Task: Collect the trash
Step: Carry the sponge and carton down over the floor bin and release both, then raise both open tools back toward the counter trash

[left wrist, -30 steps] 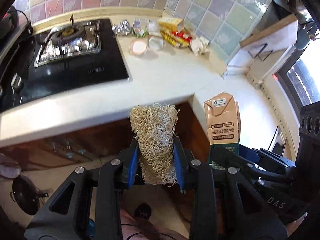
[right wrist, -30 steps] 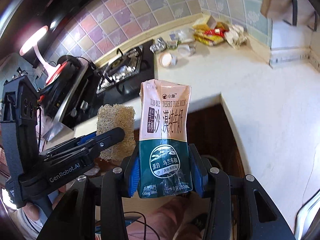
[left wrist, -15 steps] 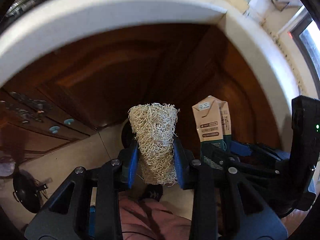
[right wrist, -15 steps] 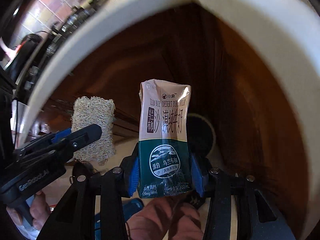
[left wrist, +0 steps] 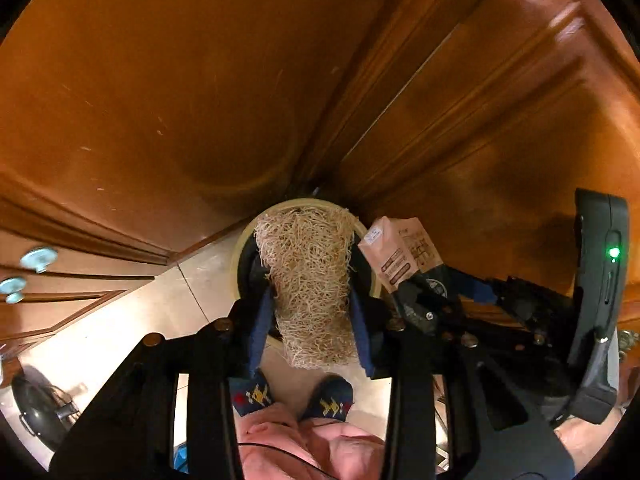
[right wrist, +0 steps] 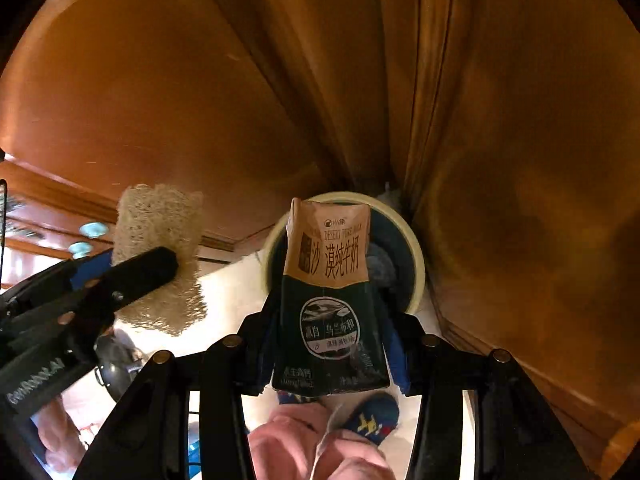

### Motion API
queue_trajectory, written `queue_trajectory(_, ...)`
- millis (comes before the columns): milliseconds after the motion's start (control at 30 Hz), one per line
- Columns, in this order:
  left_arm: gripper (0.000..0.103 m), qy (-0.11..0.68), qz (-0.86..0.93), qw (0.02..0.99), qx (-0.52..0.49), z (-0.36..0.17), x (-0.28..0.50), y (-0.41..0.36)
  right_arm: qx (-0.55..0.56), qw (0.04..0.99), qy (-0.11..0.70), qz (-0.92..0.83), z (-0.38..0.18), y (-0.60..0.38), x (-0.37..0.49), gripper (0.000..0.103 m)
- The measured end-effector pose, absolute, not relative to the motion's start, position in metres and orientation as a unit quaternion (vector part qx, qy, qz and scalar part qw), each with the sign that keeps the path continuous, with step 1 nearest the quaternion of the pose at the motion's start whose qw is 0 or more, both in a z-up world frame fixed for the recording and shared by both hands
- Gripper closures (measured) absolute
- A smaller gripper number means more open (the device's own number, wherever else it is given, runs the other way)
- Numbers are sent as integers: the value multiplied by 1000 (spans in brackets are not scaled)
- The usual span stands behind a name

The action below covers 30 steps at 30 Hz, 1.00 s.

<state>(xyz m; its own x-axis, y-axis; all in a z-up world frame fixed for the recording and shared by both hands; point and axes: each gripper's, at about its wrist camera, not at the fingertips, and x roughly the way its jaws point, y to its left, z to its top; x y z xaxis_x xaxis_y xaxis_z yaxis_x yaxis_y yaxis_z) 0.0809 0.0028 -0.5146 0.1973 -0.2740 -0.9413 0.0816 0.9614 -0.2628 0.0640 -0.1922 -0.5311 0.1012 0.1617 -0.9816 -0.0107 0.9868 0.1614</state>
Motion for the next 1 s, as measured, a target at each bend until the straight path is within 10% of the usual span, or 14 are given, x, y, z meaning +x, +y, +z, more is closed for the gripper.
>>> queue_trajectory(100, 52, 629, -119, 764, -79, -534, 93, 4, 70, 739, 668, 47, -552, -197, 68, 53)
queue_trajectory(167, 21, 635, -122, 759, -77, -545, 99, 6, 72, 738, 670, 40, -559, -195, 68, 40)
queue_trajectory(567, 20, 626, -126, 767, -61, -526, 97, 18, 87, 745, 661, 14, -536, -181, 72, 33)
queue_trajectory(1000, 20, 598, -119, 788, -80, -391, 75, 20, 93, 762, 640, 23, -399, -174, 61, 33)
